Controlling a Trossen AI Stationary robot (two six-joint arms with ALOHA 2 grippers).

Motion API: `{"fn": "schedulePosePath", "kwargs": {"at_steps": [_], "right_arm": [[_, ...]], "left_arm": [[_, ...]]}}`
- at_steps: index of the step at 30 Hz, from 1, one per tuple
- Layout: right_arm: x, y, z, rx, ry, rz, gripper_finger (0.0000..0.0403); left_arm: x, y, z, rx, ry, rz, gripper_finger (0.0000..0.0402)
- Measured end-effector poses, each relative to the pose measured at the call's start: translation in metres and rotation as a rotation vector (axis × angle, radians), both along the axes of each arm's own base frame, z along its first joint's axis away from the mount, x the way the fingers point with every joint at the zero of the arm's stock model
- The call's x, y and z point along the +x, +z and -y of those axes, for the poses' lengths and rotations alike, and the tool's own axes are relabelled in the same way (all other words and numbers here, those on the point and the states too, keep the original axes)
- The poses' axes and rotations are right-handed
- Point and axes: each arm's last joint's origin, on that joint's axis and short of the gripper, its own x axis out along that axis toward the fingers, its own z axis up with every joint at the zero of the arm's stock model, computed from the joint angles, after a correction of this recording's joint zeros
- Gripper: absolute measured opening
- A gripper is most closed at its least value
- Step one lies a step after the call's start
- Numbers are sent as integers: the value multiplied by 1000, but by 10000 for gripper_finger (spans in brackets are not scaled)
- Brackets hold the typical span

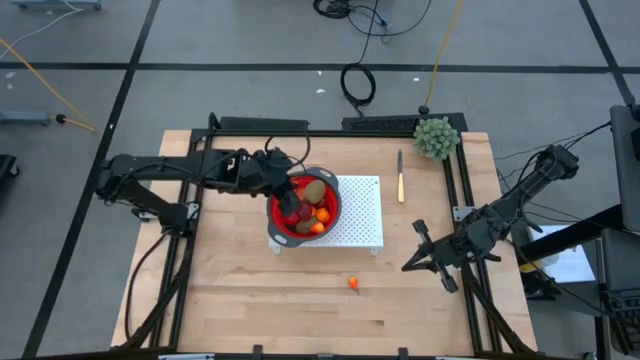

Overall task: Pick & Place Fruit
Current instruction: Put the bottom peach into the strainer bowl on the shelf

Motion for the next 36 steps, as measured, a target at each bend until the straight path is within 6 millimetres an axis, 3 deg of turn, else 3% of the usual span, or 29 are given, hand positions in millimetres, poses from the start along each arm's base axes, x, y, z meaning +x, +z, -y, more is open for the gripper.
{"fn": "schedulePosePath", "kwargs": {"at_steps": [9,18,36], "right_arm": [[0,0,0,4,0,6,1],[0,0,0,4,1,6,1],[0,0,0,5,3,7,1]], "left_arm": [[6,-6,-1,5,-3,-22,101],[19,-24,-2,-4,14,-88,101],[20,-25,-2,-9,8,-89,102]]}}
